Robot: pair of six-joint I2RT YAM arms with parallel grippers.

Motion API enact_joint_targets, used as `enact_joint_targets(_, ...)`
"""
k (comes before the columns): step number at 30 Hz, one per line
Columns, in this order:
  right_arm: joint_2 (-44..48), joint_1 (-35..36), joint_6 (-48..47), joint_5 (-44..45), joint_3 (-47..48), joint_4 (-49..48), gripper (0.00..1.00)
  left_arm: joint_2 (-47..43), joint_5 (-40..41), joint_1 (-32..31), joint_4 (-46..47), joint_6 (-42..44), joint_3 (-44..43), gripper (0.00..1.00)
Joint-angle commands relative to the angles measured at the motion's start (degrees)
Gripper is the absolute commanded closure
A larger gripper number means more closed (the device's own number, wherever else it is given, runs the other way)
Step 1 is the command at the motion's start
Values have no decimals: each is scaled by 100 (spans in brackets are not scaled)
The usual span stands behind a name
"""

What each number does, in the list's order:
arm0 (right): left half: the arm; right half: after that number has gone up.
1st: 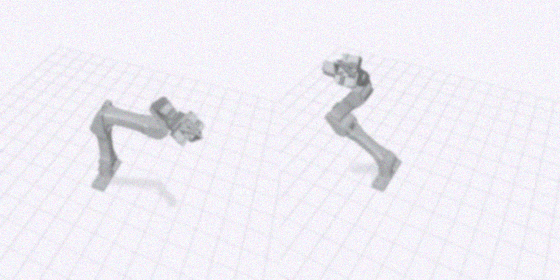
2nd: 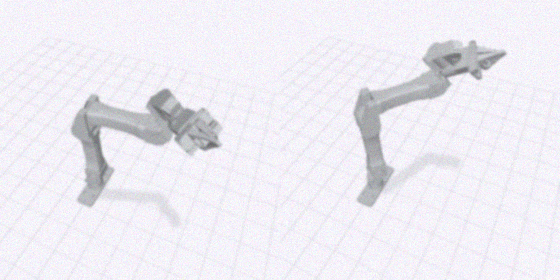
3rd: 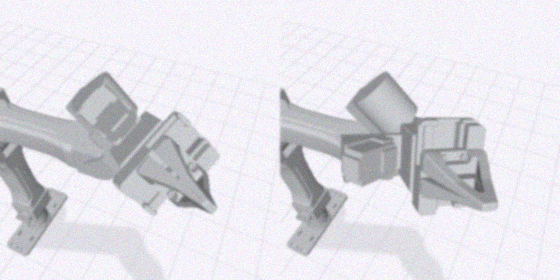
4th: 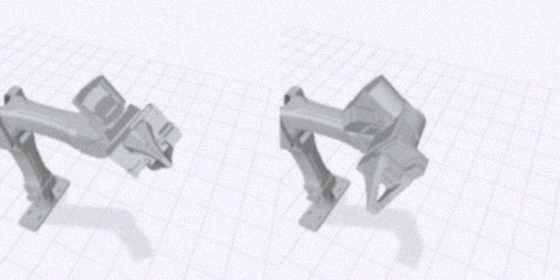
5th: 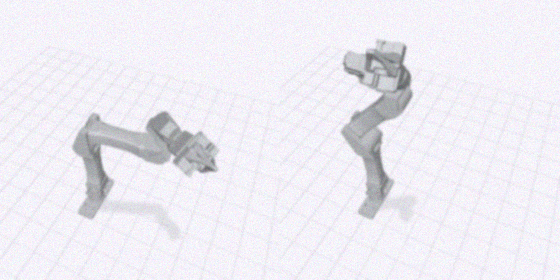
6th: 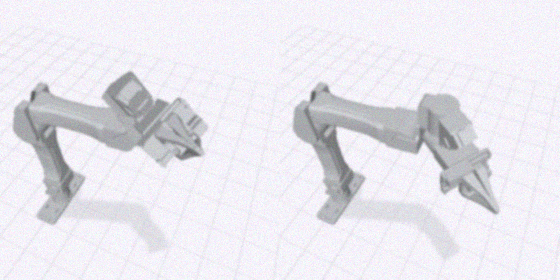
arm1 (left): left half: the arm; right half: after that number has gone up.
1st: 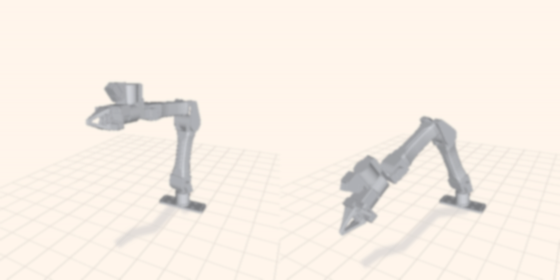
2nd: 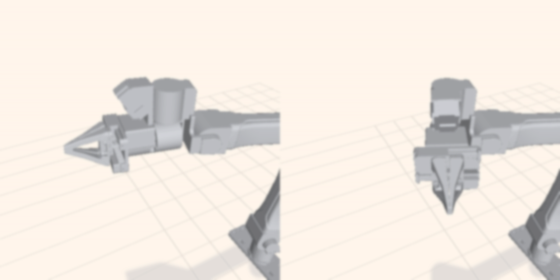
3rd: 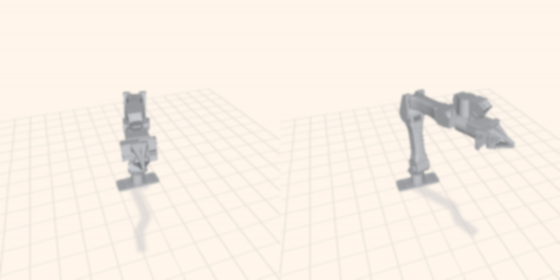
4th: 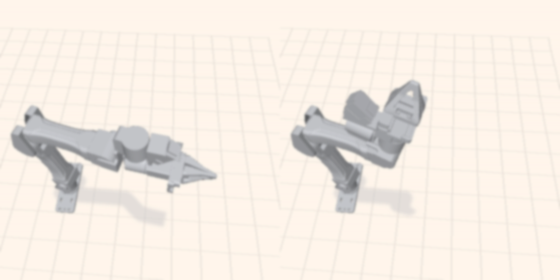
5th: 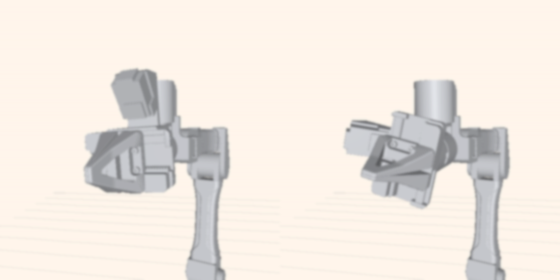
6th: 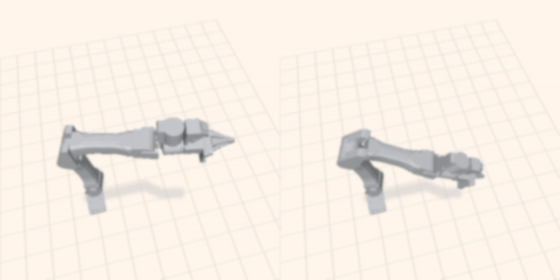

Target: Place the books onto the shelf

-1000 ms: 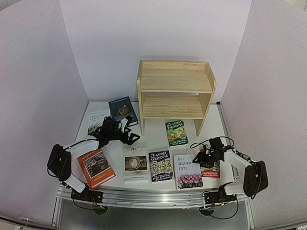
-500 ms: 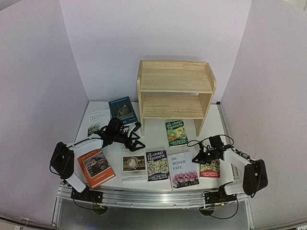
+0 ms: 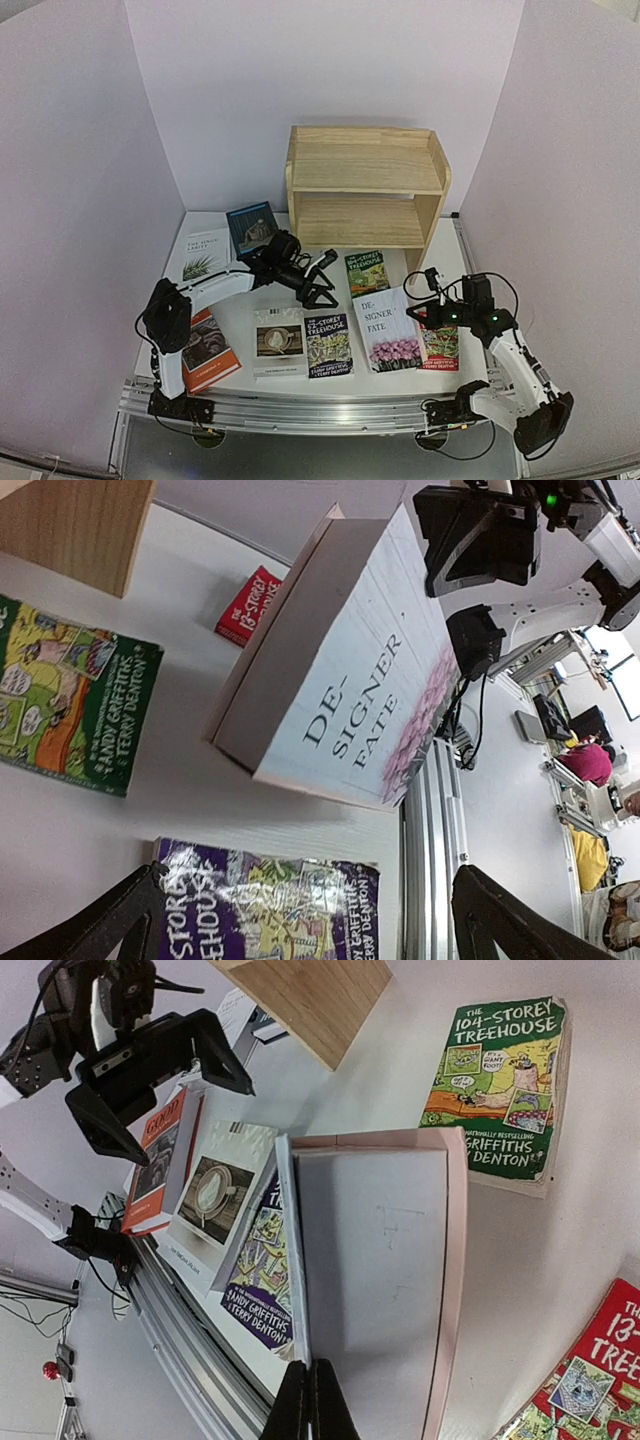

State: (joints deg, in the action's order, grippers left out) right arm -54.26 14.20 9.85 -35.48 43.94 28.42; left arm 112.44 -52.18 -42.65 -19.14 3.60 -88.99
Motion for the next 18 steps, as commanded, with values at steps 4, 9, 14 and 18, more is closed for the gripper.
enact_joint_targets(4, 127, 20, -689, -438, 806, 666, 100, 662, -627, -85, -80, 751, -1341, 0)
enact_joint_targets(9, 53, 16, -1075, -694, 1257, 1058, 100, 1013, -1069, -120, -773, 1019, -2156, 0)
enact_joint_targets(14, -72, 15, -1276, -747, 1502, 1124, 100, 1459, -1405, -150, -1738, 1516, -3275, 0)
enact_joint_targets(18, -205, 22, -1356, -808, 1711, 1136, 100, 1500, -1372, -262, -2372, 2050, -3570, 0)
